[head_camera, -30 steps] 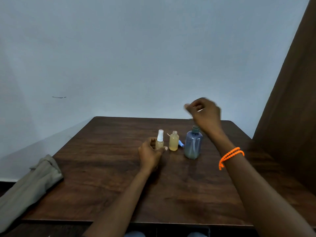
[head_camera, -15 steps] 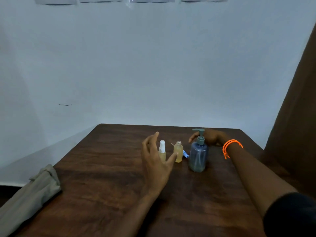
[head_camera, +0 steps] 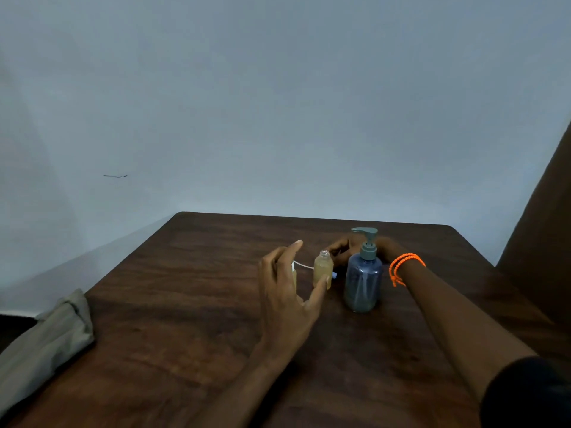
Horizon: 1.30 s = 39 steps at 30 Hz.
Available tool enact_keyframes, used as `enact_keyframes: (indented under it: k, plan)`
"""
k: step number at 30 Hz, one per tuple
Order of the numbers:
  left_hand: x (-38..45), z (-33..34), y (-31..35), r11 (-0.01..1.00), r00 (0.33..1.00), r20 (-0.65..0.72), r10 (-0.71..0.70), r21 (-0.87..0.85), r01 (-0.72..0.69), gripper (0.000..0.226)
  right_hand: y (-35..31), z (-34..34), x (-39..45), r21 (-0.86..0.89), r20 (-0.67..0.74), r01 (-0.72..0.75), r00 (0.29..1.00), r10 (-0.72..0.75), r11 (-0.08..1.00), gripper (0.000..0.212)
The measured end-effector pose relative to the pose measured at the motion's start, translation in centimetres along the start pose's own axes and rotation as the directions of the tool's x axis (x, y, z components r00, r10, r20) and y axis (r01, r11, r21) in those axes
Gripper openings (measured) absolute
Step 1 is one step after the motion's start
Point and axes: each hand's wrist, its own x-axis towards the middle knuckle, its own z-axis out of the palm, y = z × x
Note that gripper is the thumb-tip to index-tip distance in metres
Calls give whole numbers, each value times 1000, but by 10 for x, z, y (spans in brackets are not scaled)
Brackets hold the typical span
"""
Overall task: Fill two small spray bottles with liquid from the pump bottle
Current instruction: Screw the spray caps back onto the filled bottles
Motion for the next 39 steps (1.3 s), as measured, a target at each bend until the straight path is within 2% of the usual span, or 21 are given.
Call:
enact_keyframes:
  k: [2,4,6,7,9,11,14,17,19,22,24,27,29,32,35,39]
  plan:
    - [0,0,-1,1000,1000,13,8,6,-8,68,-11,9,-7,61,-89,-3,996,9,998,42]
    - [0,-1,-2,1000,999,31,14,4,-14,64,-14,7,-7,-52,89,49,995,-44,997,49]
    - [0,-1,-3,1000,998,54,15,3,-16,59,4,0,22,41,115,52,992,-56,998,60]
    - [0,-1,-3,1000,998,62,16,-1,-16,58,4,1,25,131,145,-12,989,-8,991,65]
    - [-2,0,-3,1000,997,79,22,-23,-20,55,-7,10,7,79,74,-71,995,65,994,56]
    - [-3,1,-2,998,995,98,32,-62,-26,52,-4,13,-6,110,37,-89,996,85,990,27]
    - [-6,2,1,992,991,126,48,-120,-33,47,4,6,-16,61,-106,-69,992,75,996,33]
    - [-8,8,3,987,983,184,28,-161,2,45,-10,-11,-31,-34,-265,100,959,-105,994,25]
    - [-10,13,7,981,972,237,-14,-183,58,49,-27,-30,-45,57,-439,150,892,-111,987,24]
    - [-12,20,14,988,953,291,-90,-95,123,56,-70,-65,-80,46,-529,280,821,-215,959,20]
    - [-14,28,10,989,931,340,-134,-9,146,57,-102,-81,-102,-75,-458,323,829,-320,943,18]
    - [-17,36,1,979,893,401,-202,114,170,60,-147,-82,-117,-356,-260,302,877,-405,884,25]
    - [-16,35,0,963,863,427,-269,119,242,63,-171,-69,-112,-528,-149,246,915,-375,812,23]
    - [-13,33,5,952,837,453,-307,148,270,69,-185,-47,-90,-753,-72,142,953,-294,643,22]
    - [-12,33,6,949,826,466,-317,165,270,69,-185,-29,-71,-816,-61,82,972,-226,572,26]
    - [-13,29,7,958,839,463,-287,149,245,66,-180,-15,-56,-842,-53,37,987,-150,539,25]
